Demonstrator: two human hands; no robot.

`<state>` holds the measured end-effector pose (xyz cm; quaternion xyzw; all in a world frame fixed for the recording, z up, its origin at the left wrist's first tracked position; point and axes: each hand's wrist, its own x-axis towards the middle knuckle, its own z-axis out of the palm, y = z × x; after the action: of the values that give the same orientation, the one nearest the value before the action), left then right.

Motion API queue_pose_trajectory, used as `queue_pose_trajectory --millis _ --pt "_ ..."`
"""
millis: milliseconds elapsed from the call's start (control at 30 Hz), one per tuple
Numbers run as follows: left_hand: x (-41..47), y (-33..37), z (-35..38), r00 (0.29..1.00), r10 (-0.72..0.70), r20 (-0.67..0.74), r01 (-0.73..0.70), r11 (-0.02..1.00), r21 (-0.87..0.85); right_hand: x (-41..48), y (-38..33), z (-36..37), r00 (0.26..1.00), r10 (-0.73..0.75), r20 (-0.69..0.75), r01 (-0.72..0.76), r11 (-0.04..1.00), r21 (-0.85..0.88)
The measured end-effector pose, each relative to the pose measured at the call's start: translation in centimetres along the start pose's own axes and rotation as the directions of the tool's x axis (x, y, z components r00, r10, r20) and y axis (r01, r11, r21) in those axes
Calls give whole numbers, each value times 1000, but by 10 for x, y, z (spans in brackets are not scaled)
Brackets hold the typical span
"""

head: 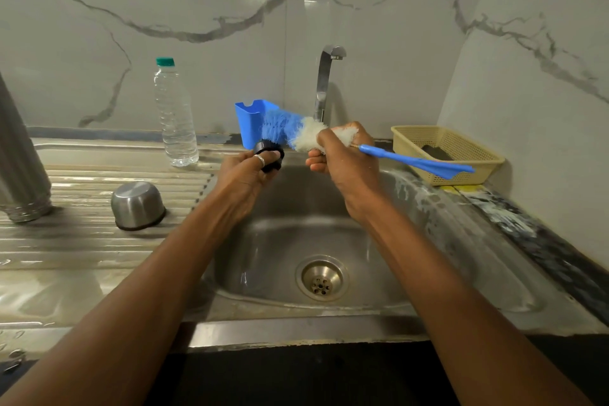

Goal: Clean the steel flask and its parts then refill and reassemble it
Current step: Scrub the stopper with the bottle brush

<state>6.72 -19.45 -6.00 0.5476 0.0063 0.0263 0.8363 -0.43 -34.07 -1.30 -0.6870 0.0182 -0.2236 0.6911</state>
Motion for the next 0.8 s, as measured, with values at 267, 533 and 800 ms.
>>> queue_pose_trajectory --millis 267,533,800 --pt "3 0 -8 1000 9 -19 -6 994 110 4 -3 -10 1000 4 19 -3 1000 -23" --pt "3 0 -10 1000 -28 -7 29 992 121 0 -5 -7 998 -34 51 39 995 -96" --pt "8 -4 -13 998 22 51 -32 978 206 -1 -9 -11 997 -40 66 46 995 -87"
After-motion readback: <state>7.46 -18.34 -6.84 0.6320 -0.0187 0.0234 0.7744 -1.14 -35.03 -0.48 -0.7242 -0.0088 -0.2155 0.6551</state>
